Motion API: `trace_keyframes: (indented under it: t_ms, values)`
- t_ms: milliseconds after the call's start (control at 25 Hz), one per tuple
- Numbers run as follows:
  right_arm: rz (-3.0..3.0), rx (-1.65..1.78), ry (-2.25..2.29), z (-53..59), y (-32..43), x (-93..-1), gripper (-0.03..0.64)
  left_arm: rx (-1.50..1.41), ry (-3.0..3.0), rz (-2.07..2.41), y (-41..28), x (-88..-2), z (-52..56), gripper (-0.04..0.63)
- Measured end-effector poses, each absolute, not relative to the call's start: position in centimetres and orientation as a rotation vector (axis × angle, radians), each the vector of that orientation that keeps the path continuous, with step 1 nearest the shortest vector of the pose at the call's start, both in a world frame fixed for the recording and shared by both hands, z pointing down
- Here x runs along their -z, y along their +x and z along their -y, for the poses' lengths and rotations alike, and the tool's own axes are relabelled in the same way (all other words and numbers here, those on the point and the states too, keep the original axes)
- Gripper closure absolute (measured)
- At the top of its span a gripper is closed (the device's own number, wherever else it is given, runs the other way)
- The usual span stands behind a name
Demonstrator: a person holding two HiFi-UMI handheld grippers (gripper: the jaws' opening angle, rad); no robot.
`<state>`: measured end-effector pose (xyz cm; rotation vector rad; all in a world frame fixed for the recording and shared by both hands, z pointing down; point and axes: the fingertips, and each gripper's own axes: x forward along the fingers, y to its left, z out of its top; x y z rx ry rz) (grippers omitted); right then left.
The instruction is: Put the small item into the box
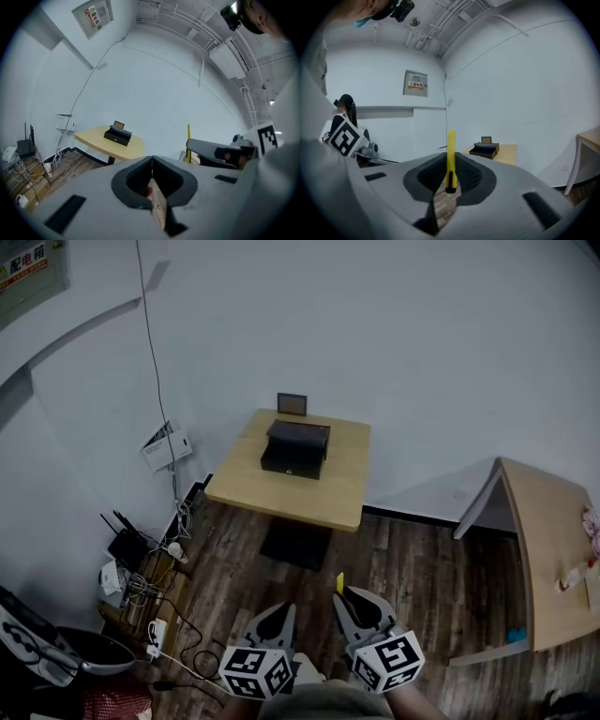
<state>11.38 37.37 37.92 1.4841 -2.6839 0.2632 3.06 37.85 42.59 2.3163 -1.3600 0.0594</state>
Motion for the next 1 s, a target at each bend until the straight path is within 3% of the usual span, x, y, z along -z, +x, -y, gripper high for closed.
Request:
trace_keyframes:
  t_ms: [480,1000]
  values:
    - [2.683,-0.382,1.467,-32.6,11.7,-39.6,0.572,-0.09,2.267,1.4,2.2,-43.8,-33.1,0.592]
    - [2.649,-0.445,1.5,-19.3,10.0,-39.8,0.572,-0.078,2.276,1.362,0.5,-43.6,-19.6,0.592]
